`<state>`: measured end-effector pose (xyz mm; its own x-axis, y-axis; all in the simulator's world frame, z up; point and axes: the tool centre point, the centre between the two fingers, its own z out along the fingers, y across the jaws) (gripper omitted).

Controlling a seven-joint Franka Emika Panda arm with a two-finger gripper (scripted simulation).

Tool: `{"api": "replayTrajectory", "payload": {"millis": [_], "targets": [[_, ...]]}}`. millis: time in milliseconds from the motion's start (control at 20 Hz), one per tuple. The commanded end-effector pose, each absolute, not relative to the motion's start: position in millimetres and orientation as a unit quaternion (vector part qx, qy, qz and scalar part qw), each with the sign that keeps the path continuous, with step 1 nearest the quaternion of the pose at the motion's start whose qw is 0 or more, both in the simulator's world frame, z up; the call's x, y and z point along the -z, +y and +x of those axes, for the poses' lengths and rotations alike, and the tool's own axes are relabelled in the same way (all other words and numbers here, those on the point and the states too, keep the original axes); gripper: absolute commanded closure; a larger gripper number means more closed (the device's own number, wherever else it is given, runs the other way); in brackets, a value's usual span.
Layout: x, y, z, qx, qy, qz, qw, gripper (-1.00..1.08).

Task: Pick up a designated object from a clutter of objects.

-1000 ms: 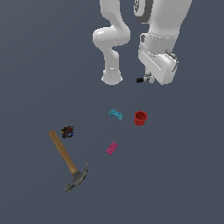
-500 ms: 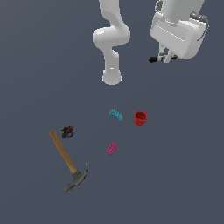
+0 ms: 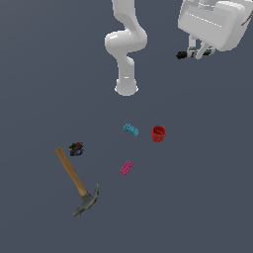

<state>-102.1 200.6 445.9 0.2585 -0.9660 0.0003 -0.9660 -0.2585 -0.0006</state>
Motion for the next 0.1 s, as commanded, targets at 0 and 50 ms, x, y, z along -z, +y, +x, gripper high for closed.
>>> {"api": "replayTrajectory", "payload": {"millis": [0,50], "targets": [[-448.7,201.7,-101.9,0.0,0.609,-0.793,0.0,1.08],[-448.9,201.8,-101.9,0.0,0.609,-0.793,0.0,1.08]]}}
